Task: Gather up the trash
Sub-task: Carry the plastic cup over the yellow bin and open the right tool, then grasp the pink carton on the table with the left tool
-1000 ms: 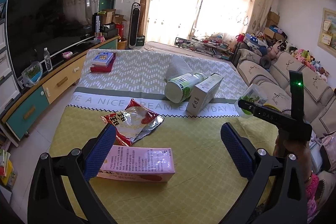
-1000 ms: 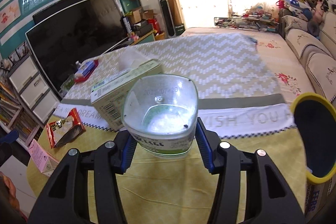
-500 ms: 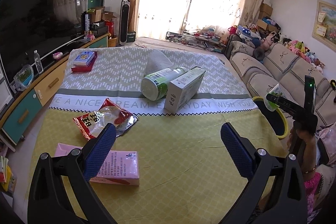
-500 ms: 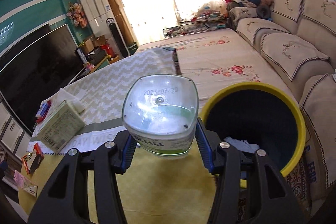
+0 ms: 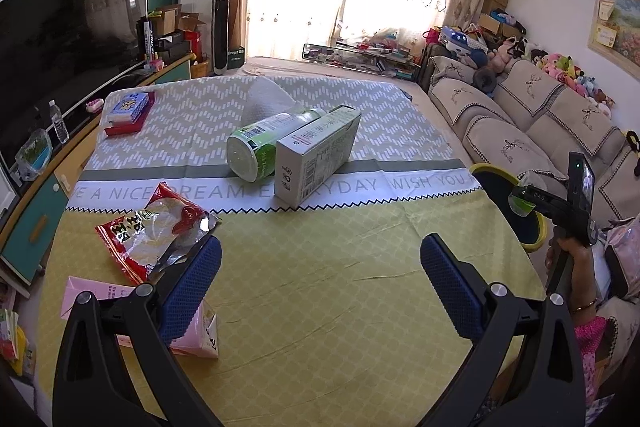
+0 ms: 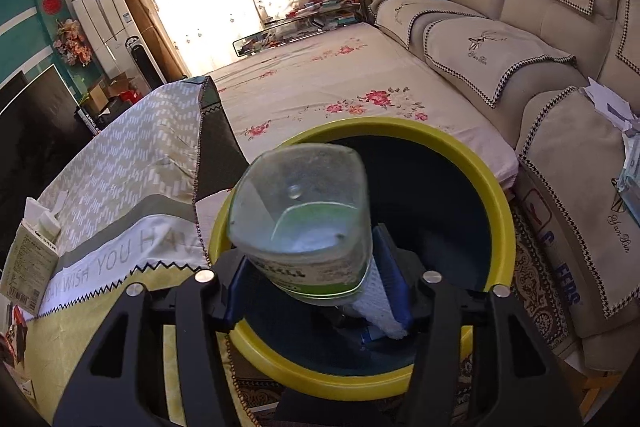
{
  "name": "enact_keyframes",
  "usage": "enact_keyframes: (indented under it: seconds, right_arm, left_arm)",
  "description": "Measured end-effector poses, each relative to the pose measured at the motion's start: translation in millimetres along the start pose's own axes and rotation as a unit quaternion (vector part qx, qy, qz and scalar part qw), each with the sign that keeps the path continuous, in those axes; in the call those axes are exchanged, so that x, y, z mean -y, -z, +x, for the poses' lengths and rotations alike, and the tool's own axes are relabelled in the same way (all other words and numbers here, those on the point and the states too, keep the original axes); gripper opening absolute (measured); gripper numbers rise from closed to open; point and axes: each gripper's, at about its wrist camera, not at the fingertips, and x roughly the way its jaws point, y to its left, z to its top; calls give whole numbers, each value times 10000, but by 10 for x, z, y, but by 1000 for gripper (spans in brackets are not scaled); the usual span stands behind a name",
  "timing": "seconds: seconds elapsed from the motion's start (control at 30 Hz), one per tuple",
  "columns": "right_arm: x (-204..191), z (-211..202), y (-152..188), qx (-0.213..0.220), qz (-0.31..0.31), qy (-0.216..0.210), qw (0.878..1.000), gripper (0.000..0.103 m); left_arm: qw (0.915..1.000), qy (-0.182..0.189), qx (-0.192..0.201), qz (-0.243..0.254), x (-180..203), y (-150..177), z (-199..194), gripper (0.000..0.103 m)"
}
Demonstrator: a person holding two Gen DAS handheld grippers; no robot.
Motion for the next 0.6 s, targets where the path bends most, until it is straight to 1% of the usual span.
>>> enact_keyframes:
  seconds: [0.03, 0.13, 0.27, 0.37, 0.47, 0.6]
  right_arm:
    - [0, -3, 6, 7, -5, 13, 10000, 64]
    - [12, -40, 0, 53, -21, 40, 10000, 64]
    - [-11, -137, 10, 78, -45, -32, 10000, 65]
    - [-67, -231, 30, 119, -105, -142, 9998, 68]
    - [-120, -311, 65, 150, -170, -256, 9994, 68]
    - [-186, -362, 81, 162, -253, -318, 9990, 69]
  left_arm:
    - [10000, -21, -16, 3, -4, 2, 6, 98]
    - [10000, -36, -42, -33, -36, 12, 8, 98]
    - [9999, -91, -27, -44, -83, 18, -28, 98]
    - [9996, -296, 35, 19, -154, 21, -122, 98]
    - [9987, -495, 74, 23, -284, 66, -244, 98]
    - [9978, -654, -53, -54, -489, 198, -324, 98]
